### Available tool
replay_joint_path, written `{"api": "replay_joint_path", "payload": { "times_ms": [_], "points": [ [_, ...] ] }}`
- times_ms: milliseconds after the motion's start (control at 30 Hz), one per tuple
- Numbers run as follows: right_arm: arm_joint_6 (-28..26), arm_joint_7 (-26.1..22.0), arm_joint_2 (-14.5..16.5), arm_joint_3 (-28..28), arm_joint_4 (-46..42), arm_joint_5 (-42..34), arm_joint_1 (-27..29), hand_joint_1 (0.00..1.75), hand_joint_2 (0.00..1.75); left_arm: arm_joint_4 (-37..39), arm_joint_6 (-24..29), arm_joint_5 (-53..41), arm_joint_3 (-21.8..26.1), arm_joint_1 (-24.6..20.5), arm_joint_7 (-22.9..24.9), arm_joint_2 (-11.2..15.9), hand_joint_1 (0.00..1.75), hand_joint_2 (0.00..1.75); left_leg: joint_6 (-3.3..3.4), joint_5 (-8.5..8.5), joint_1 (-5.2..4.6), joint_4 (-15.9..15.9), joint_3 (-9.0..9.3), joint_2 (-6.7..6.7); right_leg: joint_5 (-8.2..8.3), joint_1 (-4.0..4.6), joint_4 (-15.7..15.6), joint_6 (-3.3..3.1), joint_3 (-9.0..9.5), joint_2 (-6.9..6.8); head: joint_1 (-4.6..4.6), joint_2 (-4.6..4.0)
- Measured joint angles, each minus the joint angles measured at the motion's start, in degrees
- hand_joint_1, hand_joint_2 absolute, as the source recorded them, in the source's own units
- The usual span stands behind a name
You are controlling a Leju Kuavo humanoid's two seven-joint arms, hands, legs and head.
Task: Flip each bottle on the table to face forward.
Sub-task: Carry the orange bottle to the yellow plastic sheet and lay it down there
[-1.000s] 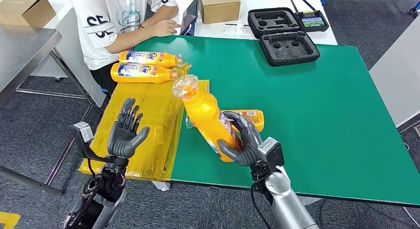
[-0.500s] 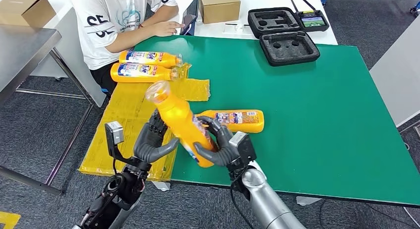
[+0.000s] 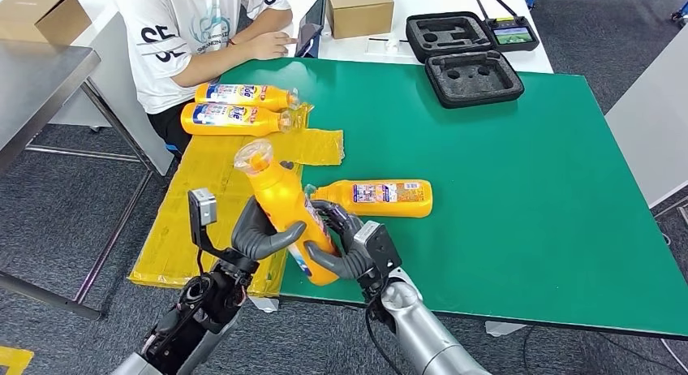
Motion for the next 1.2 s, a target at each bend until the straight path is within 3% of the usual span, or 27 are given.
{"api": "replay_joint_path", "payload": {
  "times_ms": [167, 200, 300, 333, 767, 800, 933, 1200],
  "points": [
    [-0.5, 0.0, 0.3, -0.1, 1.1, 0.5, -0.2, 1.75, 1.75, 2.2, -1.1, 0.4, 0.0, -1.4, 0.1, -0.4, 0.0, 1.75, 0.0, 0.0, 0.0, 0.0, 0.0, 0.0, 0.0, 0.0, 0.0, 0.0, 0.0, 0.01, 0.01, 0.01],
    [-0.5, 0.0, 0.3, -0.1, 1.2, 0.5, -0.2, 1.75, 1.75, 2.6, -1.3, 0.5, 0.0, -1.6, 0.2, -0.5, 0.36, 1.75, 0.0, 0.0, 0.0, 0.0, 0.0, 0.0, 0.0, -0.01, 0.0, 0.0, 0.0, 0.01, 0.01, 0.01],
    [-0.5, 0.0, 0.3, -0.2, 1.7, 0.3, -0.2, 1.75, 1.75, 3.4, -1.4, 0.3, -0.1, -2.1, 0.2, -0.5, 1.67, 1.75, 0.0, 0.0, 0.0, 0.0, -0.01, 0.0, 0.0, -0.01, 0.0, 0.0, -0.01, 0.01, 0.01, 0.01],
    [-0.5, 0.0, 0.3, -0.2, 1.8, 0.1, -0.2, 1.75, 1.75, 3.6, -1.4, 0.1, -0.1, -2.2, 0.1, -0.5, 1.74, 1.75, 0.0, 0.0, -0.01, 0.0, -0.01, 0.0, 0.0, -0.01, 0.0, 0.0, -0.01, 0.01, 0.01, 0.0],
    [-0.7, 0.0, 0.3, -1.2, 2.2, 0.7, 0.1, 1.71, 1.75, 4.9, -1.4, -1.9, -1.0, -3.3, 0.1, -0.5, 1.75, 1.75, 0.0, 0.0, 0.0, 0.0, -0.01, 0.01, 0.0, 0.0, 0.0, 0.0, -0.01, 0.01, 0.01, 0.0],
    [-0.7, 0.0, 0.3, -1.2, 2.2, 0.8, 0.2, 1.64, 1.75, 4.9, -1.4, -1.9, -1.0, -3.4, 0.1, -0.5, 1.75, 1.75, 0.0, 0.0, 0.0, 0.0, -0.01, 0.01, 0.0, -0.01, 0.0, 0.0, -0.01, 0.01, 0.01, 0.0],
    [-1.2, 0.1, 0.3, -1.4, 2.2, 1.2, 0.2, 0.0, 1.75, 4.9, -1.0, -2.0, -1.0, -3.5, 0.1, -0.6, 1.75, 1.75, 0.0, 0.0, -0.01, 0.0, -0.01, 0.01, 0.0, -0.01, 0.0, 0.0, -0.01, 0.01, 0.01, 0.01],
    [-2.5, 0.6, 0.4, -1.6, 2.1, 1.8, 0.2, 0.0, 1.75, 4.9, 0.0, -2.1, -0.9, -3.8, 0.3, -0.8, 1.75, 1.75, 0.0, 0.0, -0.01, 0.0, -0.01, 0.01, 0.0, -0.01, 0.0, 0.0, -0.01, 0.01, 0.01, 0.01]
  ]
}}
